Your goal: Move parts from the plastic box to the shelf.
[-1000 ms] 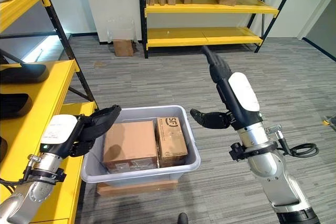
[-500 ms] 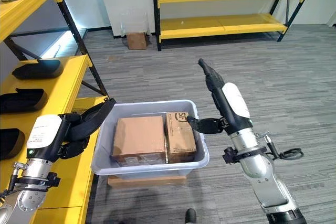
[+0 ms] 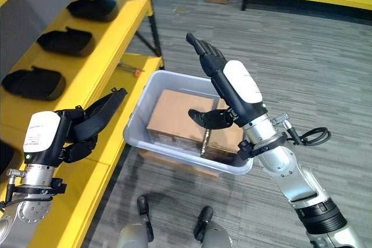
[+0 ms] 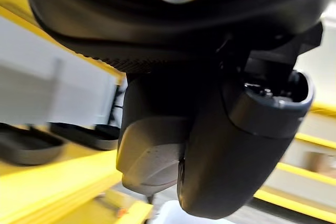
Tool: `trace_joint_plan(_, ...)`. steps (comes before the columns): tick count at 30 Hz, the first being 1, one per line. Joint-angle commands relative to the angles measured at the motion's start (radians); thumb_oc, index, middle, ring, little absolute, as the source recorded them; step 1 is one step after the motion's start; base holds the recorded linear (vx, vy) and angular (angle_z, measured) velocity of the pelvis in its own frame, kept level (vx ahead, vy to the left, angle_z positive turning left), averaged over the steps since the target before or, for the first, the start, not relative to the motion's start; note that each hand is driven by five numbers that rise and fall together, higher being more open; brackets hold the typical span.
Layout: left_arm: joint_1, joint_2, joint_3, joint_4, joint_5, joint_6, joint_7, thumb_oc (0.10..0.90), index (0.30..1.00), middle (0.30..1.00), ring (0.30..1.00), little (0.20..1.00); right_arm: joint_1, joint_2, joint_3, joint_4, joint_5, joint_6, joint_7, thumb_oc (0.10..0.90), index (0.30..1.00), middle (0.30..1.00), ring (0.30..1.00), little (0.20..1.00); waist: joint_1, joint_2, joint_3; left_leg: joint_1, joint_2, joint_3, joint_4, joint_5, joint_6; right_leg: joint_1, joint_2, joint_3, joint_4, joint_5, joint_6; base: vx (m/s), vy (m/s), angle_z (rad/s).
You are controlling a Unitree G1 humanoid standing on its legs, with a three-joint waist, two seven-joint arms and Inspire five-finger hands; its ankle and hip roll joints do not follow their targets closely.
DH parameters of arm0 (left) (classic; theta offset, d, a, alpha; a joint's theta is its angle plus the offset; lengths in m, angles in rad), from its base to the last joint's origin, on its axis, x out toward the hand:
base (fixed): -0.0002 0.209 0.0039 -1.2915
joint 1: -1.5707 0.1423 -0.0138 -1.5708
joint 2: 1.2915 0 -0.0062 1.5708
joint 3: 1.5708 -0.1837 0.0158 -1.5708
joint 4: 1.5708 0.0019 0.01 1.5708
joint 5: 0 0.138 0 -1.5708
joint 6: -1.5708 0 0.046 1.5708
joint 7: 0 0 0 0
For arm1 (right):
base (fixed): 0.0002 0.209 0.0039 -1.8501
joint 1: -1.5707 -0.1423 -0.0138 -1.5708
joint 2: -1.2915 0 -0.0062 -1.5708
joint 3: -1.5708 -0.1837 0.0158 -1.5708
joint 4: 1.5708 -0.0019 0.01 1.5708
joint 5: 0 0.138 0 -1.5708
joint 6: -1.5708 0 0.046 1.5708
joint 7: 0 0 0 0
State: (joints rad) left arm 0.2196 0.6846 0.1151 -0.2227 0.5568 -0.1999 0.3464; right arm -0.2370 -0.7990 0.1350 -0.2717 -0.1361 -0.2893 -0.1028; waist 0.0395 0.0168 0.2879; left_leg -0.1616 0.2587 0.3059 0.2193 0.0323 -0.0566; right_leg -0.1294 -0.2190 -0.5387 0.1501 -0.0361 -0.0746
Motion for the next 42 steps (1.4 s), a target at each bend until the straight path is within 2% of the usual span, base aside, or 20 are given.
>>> trace_joint_plan(1,-0.065,0.023,0.093,-0.178,-0.023,-0.056,0.115,0.4,0.3,0.3,0.3,0.3,-0.059,0.006,-0.067,-0.095,0.038,-0.085,-0.067,0.9,1.0,1.0,1.0,1.0,-0.057,0.017,-0.123,0.176,0.113,0.001,-0.022,0.149,-0.134,0.095,0.093,0.014,-0.096,-0.067,0.104,-0.11,0.015,1.2)
trace_joint_plan(2,-0.072,0.023,0.092,-0.184,-0.027,-0.057,0.118,0.4,0.3,0.3,0.3,0.3,-0.038,0.006,-0.09,-0.099,0.038,-0.084,-0.072,0.9,1.0,1.0,1.0,1.0,-0.077,0.029,-0.129,0.213,0.126,0.031,-0.006,0.156,-0.139,0.071,0.082,-0.04,-0.052,-0.082,0.094,-0.08,0.02,0.96)
trace_joint_plan(4,-0.072,0.022,0.092,-0.186,-0.029,-0.057,0.119,0.4,0.3,0.3,0.3,0.3,-0.032,0.008,-0.099,-0.1,0.038,-0.083,-0.074,0.9,1.0,1.0,1.0,1.0,-0.081,0.033,-0.128,0.221,0.128,0.047,0.009,0.155,-0.139,0.057,0.073,-0.066,-0.025,-0.087,0.089,-0.08,0.037,0.99)
trace_joint_plan(5,-0.065,0.021,0.099,-0.193,-0.026,-0.056,0.119,0.4,0.3,0.3,0.3,0.3,-0.009,0.015,-0.126,-0.1,0.035,-0.08,-0.078,0.9,1.0,1.0,1.0,1.0,-0.092,0.047,-0.129,0.237,0.11,0.082,-0.029,0.106,-0.132,0.033,0.056,-0.11,0.028,-0.096,0.09,-0.07,0.057,1.31)
trace_joint_plan(6,-0.064,0.02,0.098,-0.196,-0.026,-0.056,0.118,0.4,0.3,0.3,0.3,0.3,-0.003,0.015,-0.129,-0.103,0.034,-0.08,-0.079,0.9,1.0,1.0,1.0,1.0,-0.093,0.046,-0.131,0.239,0.105,0.081,-0.034,0.103,-0.127,0.03,0.048,-0.113,0.039,-0.1,0.095,-0.04,0.121,1.5)
trace_joint_plan(7,-0.062,0.019,0.098,-0.202,-0.021,-0.056,0.116,0.4,0.3,0.3,0.3,0.3,0.01,0.015,-0.148,-0.106,0.019,-0.081,-0.083,0.9,1.0,1.0,1.0,1.0,-0.101,0.053,-0.136,0.238,0.085,0.132,-0.088,0.033,-0.116,0.022,0.024,-0.144,0.063,-0.085,0.111,0.02,0.146,1.02)
trace_joint_plan(8,-0.058,0.017,0.104,-0.202,-0.02,-0.055,0.116,0.4,0.3,0.3,0.3,0.3,0.018,0.025,-0.151,-0.105,0.018,-0.081,-0.081,0.9,1.0,1.0,1.0,1.0,-0.102,0.056,-0.14,0.247,0.083,0.142,-0.112,0.015,-0.117,0.019,0.017,-0.15,0.067,-0.08,0.119,0.01,0.14,0.59)
trace_joint_plan(14,-0.059,0.008,0.101,-0.216,-0.02,-0.057,0.129,0.4,0.3,0.3,0.3,0.3,0.039,0.05,-0.158,-0.102,0.007,-0.077,-0.082,0.9,1.0,1.0,1.0,1.0,-0.083,0.025,-0.132,0.223,0.041,0.151,-0.077,-0.073,-0.076,0.041,-0.062,-0.165,0.081,-0.013,0.163,0.03,0.168,0.28)
trace_joint_plan(20,-0.055,0.004,0.103,-0.207,-0.002,-0.051,0.141,0.4,0.3,0.3,0.3,0.3,0.069,0.081,-0.163,-0.098,0.001,-0.067,-0.07,0.9,1.0,1.0,1.0,1.0,-0.045,-0.012,-0.143,0.221,-0.037,0.125,-0.107,-0.133,-0.038,0.099,-0.117,-0.19,0.042,0.048,0.203,0.02,0.19,0.26)
trace_joint_plan(26,-0.047,0.003,0.108,-0.204,0.016,-0.044,0.14,0.4,0.3,0.3,0.3,0.3,0.087,0.095,-0.164,-0.087,-0.01,-0.058,-0.056,0.9,1.0,1.0,1.0,1.0,-0.019,-0.039,-0.161,0.218,-0.094,0.083,-0.139,-0.145,-0.013,0.155,-0.157,-0.237,-0.014,0.113,0.242,0.0,0.172,0.25)
trace_joint_plan(28,-0.042,0.0,0.109,-0.204,0.022,-0.045,0.14,0.4,0.3,0.3,0.3,0.3,0.087,0.107,-0.16,-0.085,-0.012,-0.057,-0.055,0.9,1.0,1.0,1.0,1.0,-0.01,-0.045,-0.169,0.222,-0.128,0.062,-0.159,-0.15,0.003,0.174,-0.171,-0.243,-0.032,0.141,0.257,0.02,0.224,0.53)
trace_joint_plan(30,-0.035,0.002,0.113,-0.209,0.036,-0.044,0.144,0.4,0.3,0.3,0.3,0.3,0.097,0.124,-0.161,-0.089,-0.02,-0.055,-0.053,0.9,1.0,1.0,1.0,1.0,-0.004,-0.053,-0.18,0.235,-0.197,0.018,-0.212,-0.153,0.037,0.2,-0.212,-0.253,-0.04,0.201,0.295,0.02,0.379,0.69)
trace_joint_plan(33,-0.05,0.009,0.102,-0.201,0.044,-0.039,0.138,0.4,0.3,0.3,0.3,0.3,0.11,0.143,-0.165,-0.089,-0.04,-0.053,-0.052,0.9,1.0,1.0,1.0,1.0,-0.009,-0.052,-0.18,0.259,-0.248,-0.027,-0.259,-0.149,0.074,0.209,-0.265,-0.256,0.037,0.203,0.303,0.03,0.344,0.78)
trace_joint_plan(34,-0.061,0.021,0.084,-0.192,0.038,-0.036,0.134,0.4,0.3,0.3,0.3,0.3,0.104,0.144,-0.156,-0.082,-0.044,-0.053,-0.053,0.9,1.0,1.0,1.0,1.0,-0.042,-0.051,-0.163,0.275,-0.252,-0.058,-0.275,-0.145,0.084,0.148,-0.234,-0.104,0.095,0.198,0.303,0.03,0.316,0.79)
trace_joint_plan(35,-0.059,0.02,0.08,-0.177,0.039,-0.033,0.134,0.4,0.3,0.3,0.3,0.3,0.104,0.146,-0.158,-0.076,-0.044,-0.058,-0.049,0.9,1.0,1.0,1.0,1.0,-0.067,-0.042,-0.154,0.297,-0.254,-0.069,-0.302,-0.13,0.09,0.052,-0.121,0.073,0.127,0.12,0.266,0.01,0.212,0.85)
trace_joint_plan(36,-0.06,0.019,0.08,-0.176,0.04,-0.034,0.135,0.4,0.3,0.3,0.3,0.3,0.103,0.144,-0.158,-0.075,-0.044,-0.059,-0.048,0.9,1.0,1.0,1.0,1.0,-0.059,-0.041,-0.157,0.295,-0.252,-0.059,-0.304,-0.129,0.087,0.04,-0.118,0.083,0.134,0.115,0.259,-0.03,0.164,0.72)
trace_joint_plan(37,-0.057,0.012,0.074,-0.16,0.031,-0.032,0.117,0.4,0.3,0.3,0.3,0.3,0.122,0.141,-0.174,-0.075,-0.025,-0.07,-0.038,0.9,1.0,1.0,1.0,1.0,-0.076,-0.053,-0.153,0.281,-0.271,-0.092,-0.301,-0.095,0.097,0.002,0.05,0.162,0.126,0.04,0.198,-0.01,0.042,0.24)
trace_joint_plan(39,-0.061,0.006,0.059,-0.148,0.019,-0.031,0.09,0.4,0.3,0.3,0.3,0.3,0.157,0.132,-0.204,-0.09,-0.011,-0.079,-0.02,0.9,1.0,1.0,1.0,1.0,-0.1,-0.067,-0.163,0.267,-0.29,-0.133,-0.302,-0.084,0.092,-0.016,0.175,0.241,0.096,0.008,0.177,0.07,0.021,0.35)
trace_joint_plan(40,-0.07,0.004,0.05,-0.142,0.018,-0.035,0.08,0.4,0.3,0.3,0.3,0.3,0.177,0.12,-0.221,-0.1,-0.01,-0.083,-0.013,0.9,1.0,1.0,1.0,1.0,-0.107,-0.076,-0.173,0.26,-0.299,-0.152,-0.3,-0.079,0.082,0.014,0.203,0.267,0.024,0.009,0.164,0.09,-0.046,1.76)
trace_joint_plan(42,-0.073,-0.001,0.047,-0.142,0.015,-0.042,0.074,0.4,0.3,0.3,0.3,0.3,0.195,0.116,-0.234,-0.109,-0.009,-0.084,-0.008,0.9,1.0,1.0,1.0,1.0,-0.104,-0.083,-0.187,0.25,-0.299,-0.16,-0.302,-0.069,0.07,0.051,0.199,0.273,-0.037,0.016,0.163,0.05,-0.063,1.52)
